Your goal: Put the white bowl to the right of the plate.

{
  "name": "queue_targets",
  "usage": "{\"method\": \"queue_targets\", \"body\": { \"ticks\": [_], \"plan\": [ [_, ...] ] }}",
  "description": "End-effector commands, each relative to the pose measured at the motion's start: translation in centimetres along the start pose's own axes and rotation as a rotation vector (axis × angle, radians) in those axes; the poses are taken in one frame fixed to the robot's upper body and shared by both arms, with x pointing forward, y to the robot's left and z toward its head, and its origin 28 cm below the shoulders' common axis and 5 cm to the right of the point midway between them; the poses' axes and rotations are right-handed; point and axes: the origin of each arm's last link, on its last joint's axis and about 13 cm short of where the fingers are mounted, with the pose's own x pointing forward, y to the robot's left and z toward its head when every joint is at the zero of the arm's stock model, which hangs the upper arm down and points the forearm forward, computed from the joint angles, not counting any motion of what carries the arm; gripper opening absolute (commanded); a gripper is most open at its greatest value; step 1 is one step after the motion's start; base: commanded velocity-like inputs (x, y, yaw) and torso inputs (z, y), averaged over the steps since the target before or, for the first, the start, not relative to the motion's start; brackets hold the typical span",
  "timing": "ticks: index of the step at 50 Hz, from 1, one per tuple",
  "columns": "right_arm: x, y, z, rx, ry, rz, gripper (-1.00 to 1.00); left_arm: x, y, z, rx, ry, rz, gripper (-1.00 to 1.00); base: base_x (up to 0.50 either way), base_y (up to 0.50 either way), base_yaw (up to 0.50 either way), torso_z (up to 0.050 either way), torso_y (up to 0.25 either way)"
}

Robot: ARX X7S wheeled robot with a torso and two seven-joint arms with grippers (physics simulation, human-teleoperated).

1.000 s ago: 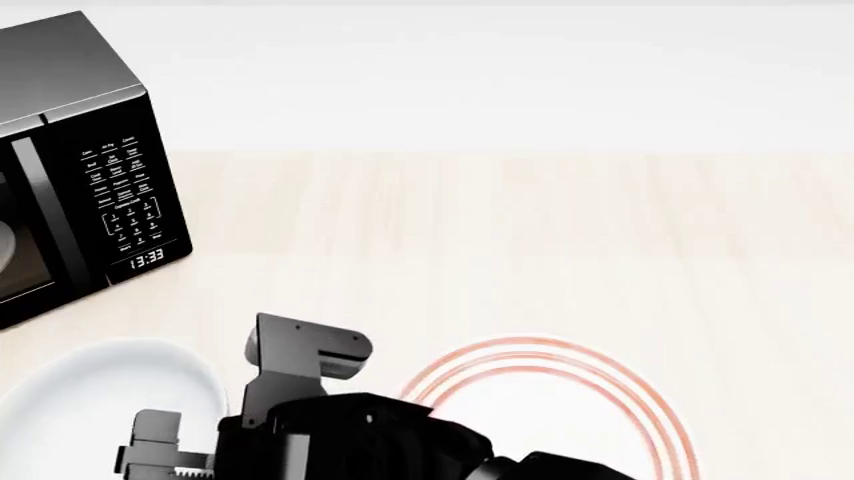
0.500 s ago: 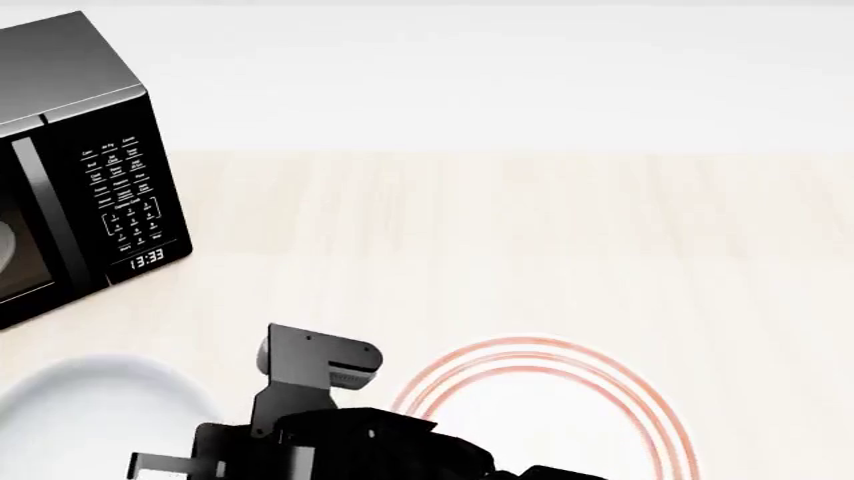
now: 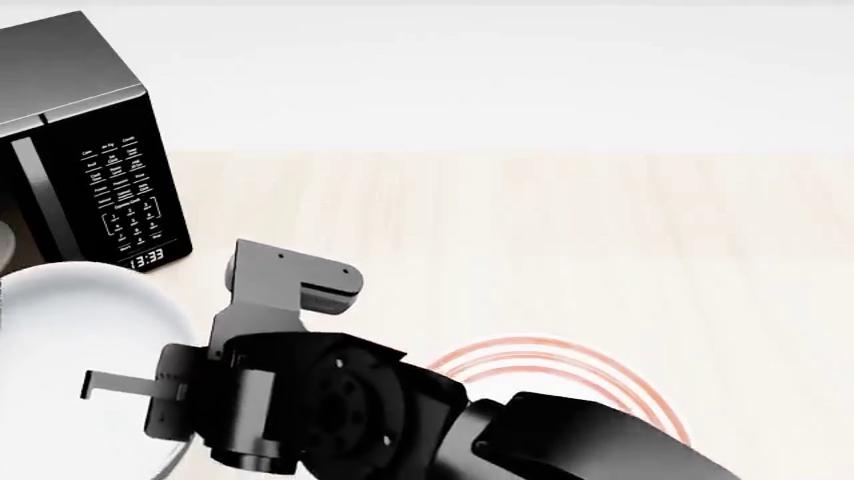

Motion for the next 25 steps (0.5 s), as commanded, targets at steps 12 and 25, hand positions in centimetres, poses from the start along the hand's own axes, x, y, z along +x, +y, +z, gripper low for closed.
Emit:
{"method": "queue_targets", "body": {
  "ticks": [12, 25],
  "plan": [
    [-6.4, 1.4, 5.0, 0.049, -0.215, -0.073, -1.0, 0.1, -0.1, -0.1, 0.006, 0.004, 0.004, 1.0, 0.0, 0.0, 0.0, 0.0, 0.0],
    [-12.5, -2.2, 9.2, 0.181, -0.351, -0.248, -1.0, 0.2, -0.3, -0.2, 0.013, 0.01, 0.005, 1.0, 0.0, 0.0, 0.0, 0.0, 0.0]
  ]
}}
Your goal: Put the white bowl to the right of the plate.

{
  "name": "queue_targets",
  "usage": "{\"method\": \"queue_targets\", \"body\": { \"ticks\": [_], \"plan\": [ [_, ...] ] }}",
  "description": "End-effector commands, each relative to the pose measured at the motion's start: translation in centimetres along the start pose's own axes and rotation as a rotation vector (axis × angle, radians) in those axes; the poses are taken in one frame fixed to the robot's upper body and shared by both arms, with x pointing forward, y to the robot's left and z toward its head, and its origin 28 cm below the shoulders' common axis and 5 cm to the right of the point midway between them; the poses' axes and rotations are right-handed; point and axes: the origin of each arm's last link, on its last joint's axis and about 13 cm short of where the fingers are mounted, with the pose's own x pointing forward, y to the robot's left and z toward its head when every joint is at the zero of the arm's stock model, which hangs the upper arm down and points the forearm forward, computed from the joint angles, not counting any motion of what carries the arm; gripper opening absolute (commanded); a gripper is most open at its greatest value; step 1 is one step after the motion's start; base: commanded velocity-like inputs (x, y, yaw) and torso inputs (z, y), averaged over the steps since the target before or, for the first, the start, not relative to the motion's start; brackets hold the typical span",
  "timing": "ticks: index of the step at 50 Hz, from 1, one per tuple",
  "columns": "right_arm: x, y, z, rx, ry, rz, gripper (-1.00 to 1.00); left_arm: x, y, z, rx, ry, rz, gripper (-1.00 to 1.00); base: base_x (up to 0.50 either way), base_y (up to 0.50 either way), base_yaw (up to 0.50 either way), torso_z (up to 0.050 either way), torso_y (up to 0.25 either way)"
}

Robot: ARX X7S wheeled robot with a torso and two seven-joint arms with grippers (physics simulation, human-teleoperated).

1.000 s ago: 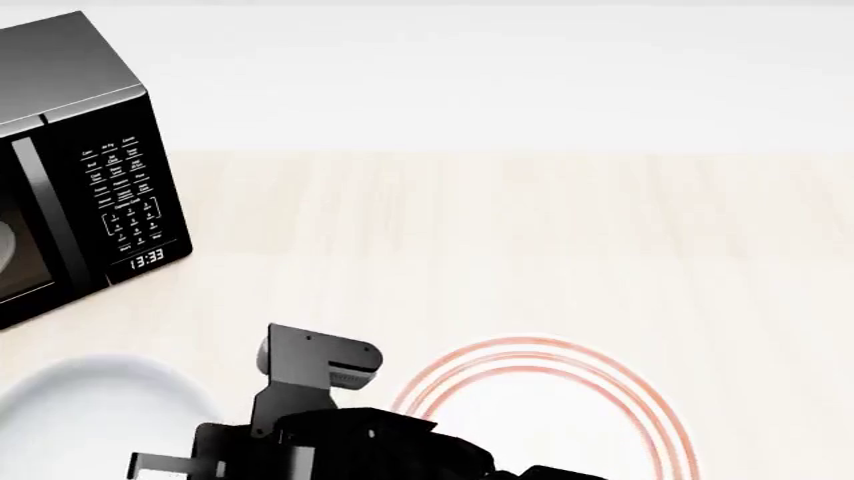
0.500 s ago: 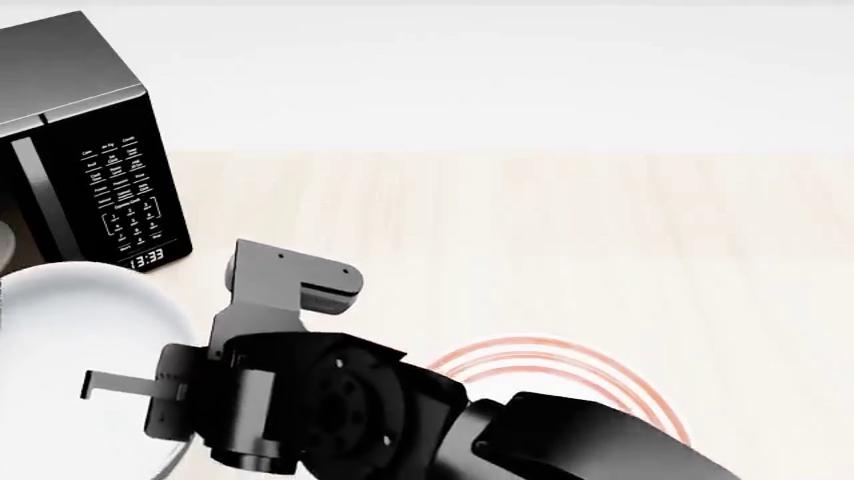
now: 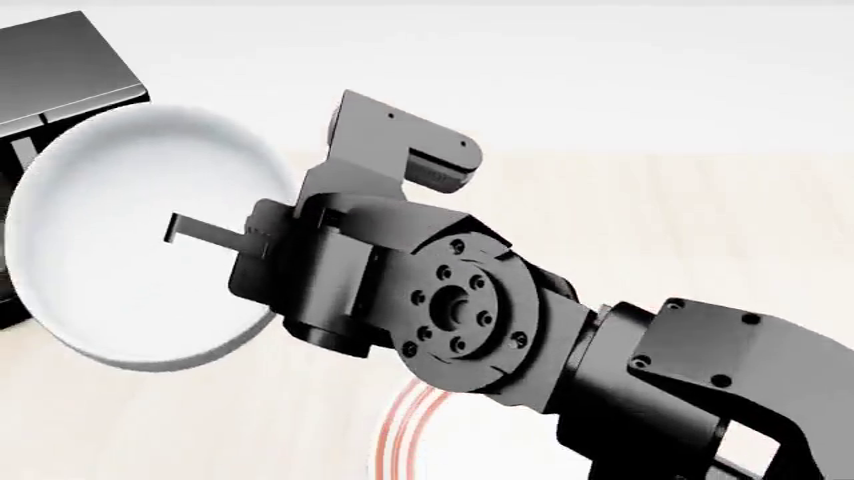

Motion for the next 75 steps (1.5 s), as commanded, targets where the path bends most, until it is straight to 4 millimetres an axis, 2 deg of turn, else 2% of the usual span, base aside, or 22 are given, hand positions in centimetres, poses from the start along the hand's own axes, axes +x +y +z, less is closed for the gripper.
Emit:
{"method": "queue_targets", "body": {
  "ticks": [1, 6, 14, 19, 29, 37, 56, 66, 75],
  "plan": [
    [-4.6, -2.8, 4.8, 0.099, -0.155, -0.14, -1.0, 0.1, -0.1, -0.1, 0.006, 0.006, 0.002, 1.0, 0.0, 0.0, 0.0, 0.0, 0.01],
    [-5.3, -4.7, 6.3, 0.151, -0.191, -0.204, -1.0, 0.2, -0.2, -0.2, 0.01, 0.008, 0.004, 1.0, 0.0, 0.0, 0.0, 0.0, 0.0],
    [-5.3, -7.8, 9.1, 0.236, -0.218, -0.303, -1.0, 0.3, -0.5, -0.3, 0.02, 0.013, 0.001, 1.0, 0.0, 0.0, 0.0, 0.0, 0.0],
    [-5.5, -9.8, 9.8, 0.274, -0.227, -0.331, -1.0, 0.2, -0.5, -0.3, 0.022, 0.012, -0.001, 1.0, 0.0, 0.0, 0.0, 0.0, 0.0],
    [-7.0, -15.3, 11.3, 0.419, -0.273, -0.437, -1.0, 0.2, -0.7, -0.4, 0.032, 0.019, -0.002, 1.0, 0.0, 0.0, 0.0, 0.0, 0.001],
    [-7.4, -19.5, 11.4, 0.511, -0.287, -0.517, -1.0, 0.2, -0.8, -0.5, 0.036, 0.021, -0.003, 1.0, 0.0, 0.0, 0.0, 0.0, 0.0],
    [-7.8, -26.7, 9.3, 0.679, -0.287, -0.656, -1.0, 0.3, -1.1, -0.7, 0.045, 0.024, -0.003, 1.0, 0.0, 0.0, 0.0, 0.0, 0.001],
    [-7.2, -29.0, 7.9, 0.721, -0.264, -0.676, -1.0, 0.4, -1.1, -0.7, 0.047, 0.026, 0.0, 1.0, 0.0, 0.0, 0.0, 0.0, 0.0],
    [-7.5, -30.7, 6.1, 0.741, -0.264, -0.699, -1.0, 0.4, -1.1, -0.7, 0.048, 0.025, 0.002, 1.0, 0.0, 0.0, 0.0, 0.0, 0.001]
  ]
}}
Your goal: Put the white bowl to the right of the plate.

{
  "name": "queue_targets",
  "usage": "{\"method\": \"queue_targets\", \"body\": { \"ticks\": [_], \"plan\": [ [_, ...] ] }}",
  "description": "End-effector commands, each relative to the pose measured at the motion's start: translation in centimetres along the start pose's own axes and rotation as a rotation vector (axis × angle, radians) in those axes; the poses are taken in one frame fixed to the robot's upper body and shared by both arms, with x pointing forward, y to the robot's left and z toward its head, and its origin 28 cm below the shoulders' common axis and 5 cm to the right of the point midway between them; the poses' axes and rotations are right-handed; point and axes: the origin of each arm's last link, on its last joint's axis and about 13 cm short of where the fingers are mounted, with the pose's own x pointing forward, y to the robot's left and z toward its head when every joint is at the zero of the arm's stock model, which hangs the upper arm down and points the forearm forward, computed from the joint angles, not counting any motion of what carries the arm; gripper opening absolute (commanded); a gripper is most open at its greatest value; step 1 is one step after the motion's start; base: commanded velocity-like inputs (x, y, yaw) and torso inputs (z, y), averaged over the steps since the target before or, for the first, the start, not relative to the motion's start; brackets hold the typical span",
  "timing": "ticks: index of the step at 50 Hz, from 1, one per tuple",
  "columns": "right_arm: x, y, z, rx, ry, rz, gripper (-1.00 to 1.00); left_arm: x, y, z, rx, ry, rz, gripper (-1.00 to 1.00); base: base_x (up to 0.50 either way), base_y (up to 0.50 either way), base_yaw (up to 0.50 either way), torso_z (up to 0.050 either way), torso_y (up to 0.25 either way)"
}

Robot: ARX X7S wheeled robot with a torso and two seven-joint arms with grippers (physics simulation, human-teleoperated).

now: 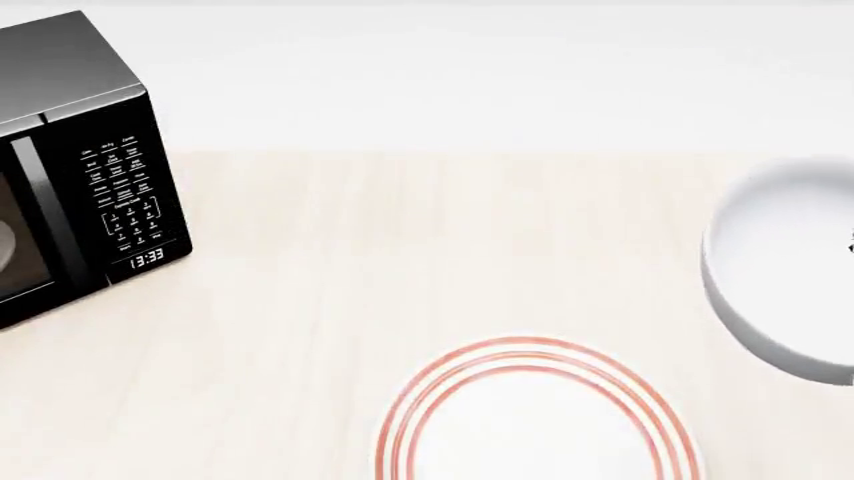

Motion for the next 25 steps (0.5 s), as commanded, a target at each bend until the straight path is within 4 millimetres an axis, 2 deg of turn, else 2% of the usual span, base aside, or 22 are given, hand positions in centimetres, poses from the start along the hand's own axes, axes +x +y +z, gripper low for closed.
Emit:
{"method": "queue_targets", "body": {
  "ticks": [1, 3, 13, 19, 25],
  "plan": [
    [1.1, -2.7, 0.2, 0.034, -0.017, -0.018, -1.0, 0.0, 0.0, 0.0, 0.003, 0.0, 0.002, 1.0, 0.0, 0.0, 0.0, 0.0, 0.0],
    [1.4, -3.7, 0.2, 0.046, -0.016, -0.023, -1.0, 0.1, -0.1, -0.1, 0.004, 0.002, 0.003, 1.0, 0.0, 0.0, 0.0, 0.0, 0.0],
    [2.6, -6.1, 0.0, 0.078, -0.011, -0.047, -1.0, 0.1, -0.3, -0.1, 0.011, 0.003, 0.001, 1.0, 0.0, 0.0, 0.0, 0.0, 0.0],
    [2.2, -7.3, -0.1, 0.078, -0.031, -0.048, -1.0, 0.1, -0.2, -0.1, 0.01, 0.003, 0.001, 1.0, 0.0, 0.0, 0.0, 0.0, 0.002],
    [2.7, -8.2, -0.2, 0.085, -0.026, -0.053, -1.0, 0.1, -0.4, -0.2, 0.015, 0.003, -0.002, 1.0, 0.0, 0.0, 0.0, 0.0, 0.0]
  ]
}}
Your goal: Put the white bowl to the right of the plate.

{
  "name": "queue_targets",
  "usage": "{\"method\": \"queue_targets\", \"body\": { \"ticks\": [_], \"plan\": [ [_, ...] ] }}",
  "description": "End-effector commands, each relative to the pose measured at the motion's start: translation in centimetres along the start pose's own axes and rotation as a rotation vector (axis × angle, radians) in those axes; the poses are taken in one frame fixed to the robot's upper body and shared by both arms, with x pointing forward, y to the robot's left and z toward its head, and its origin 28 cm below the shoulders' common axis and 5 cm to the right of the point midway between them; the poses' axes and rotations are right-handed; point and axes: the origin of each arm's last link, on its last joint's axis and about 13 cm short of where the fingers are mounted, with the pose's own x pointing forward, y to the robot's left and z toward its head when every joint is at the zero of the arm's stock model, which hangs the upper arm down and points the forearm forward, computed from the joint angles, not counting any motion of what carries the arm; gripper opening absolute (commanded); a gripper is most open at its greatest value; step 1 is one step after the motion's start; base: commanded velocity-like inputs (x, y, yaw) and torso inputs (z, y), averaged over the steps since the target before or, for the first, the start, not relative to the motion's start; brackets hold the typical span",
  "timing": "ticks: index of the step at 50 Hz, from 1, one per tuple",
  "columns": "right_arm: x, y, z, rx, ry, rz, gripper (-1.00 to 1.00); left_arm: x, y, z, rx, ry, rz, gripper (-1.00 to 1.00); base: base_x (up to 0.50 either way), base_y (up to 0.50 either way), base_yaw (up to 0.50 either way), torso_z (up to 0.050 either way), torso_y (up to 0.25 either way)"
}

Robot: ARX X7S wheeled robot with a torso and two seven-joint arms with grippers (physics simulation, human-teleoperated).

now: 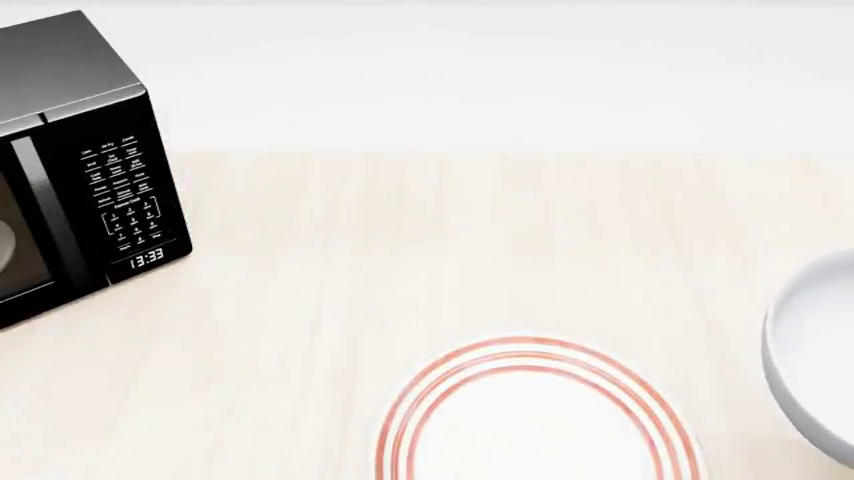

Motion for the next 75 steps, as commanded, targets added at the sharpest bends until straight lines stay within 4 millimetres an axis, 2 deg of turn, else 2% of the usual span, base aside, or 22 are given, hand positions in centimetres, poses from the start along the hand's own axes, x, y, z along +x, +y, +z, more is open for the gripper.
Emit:
{"method": "queue_targets", "body": {
  "ticks": [1, 14, 21, 54, 55, 68, 72, 75],
  "plan": [
    [0.3, -1.7, 0.4, 0.016, -0.027, 0.009, -1.0, 0.0, -0.1, -0.1, 0.006, 0.001, -0.002, 1.0, 0.0, 0.0, 0.0, 0.0, 0.0],
    [2.0, -2.7, -0.3, 0.008, -0.011, -0.024, -1.0, 0.0, -0.1, -0.1, 0.006, 0.0, -0.002, 1.0, 0.0, 0.0, 0.0, 0.001, 0.001],
    [2.1, -3.2, -0.1, 0.021, -0.009, -0.036, -1.0, -0.1, -0.1, -0.1, 0.006, 0.0, -0.003, 1.0, 0.0, 0.0, 0.0, 0.0, 0.0],
    [3.2, -3.6, -0.6, 0.0, -0.024, -0.021, -1.0, -0.1, -0.2, 0.0, 0.008, -0.002, -0.006, 1.0, 0.0, 0.0, 0.0, 0.0, 0.001],
    [3.2, -3.6, -0.6, -0.003, -0.031, -0.023, 1.0, -0.1, -0.2, 0.0, 0.008, -0.002, -0.005, 1.0, 0.0, 0.0, 0.0, 0.0, 0.0],
    [3.0, -3.7, -0.8, -0.018, -0.043, -0.01, 1.0, -0.1, -0.2, -0.1, 0.01, -0.002, -0.008, 1.0, 0.0, 0.0, 0.0, 0.0, 0.0],
    [1.7, -3.7, -0.6, -0.017, -0.11, -0.004, 1.0, -0.1, -0.2, -0.1, 0.011, -0.002, -0.008, 1.0, 0.0, 0.0, 0.0, 0.0, 0.0],
    [0.0, -3.7, -0.2, -0.027, -0.183, 0.012, 1.0, -0.1, -0.3, -0.1, 0.012, -0.001, -0.01, 1.0, 0.0, 0.0, 0.0, 0.0, 0.0]
  ]
}}
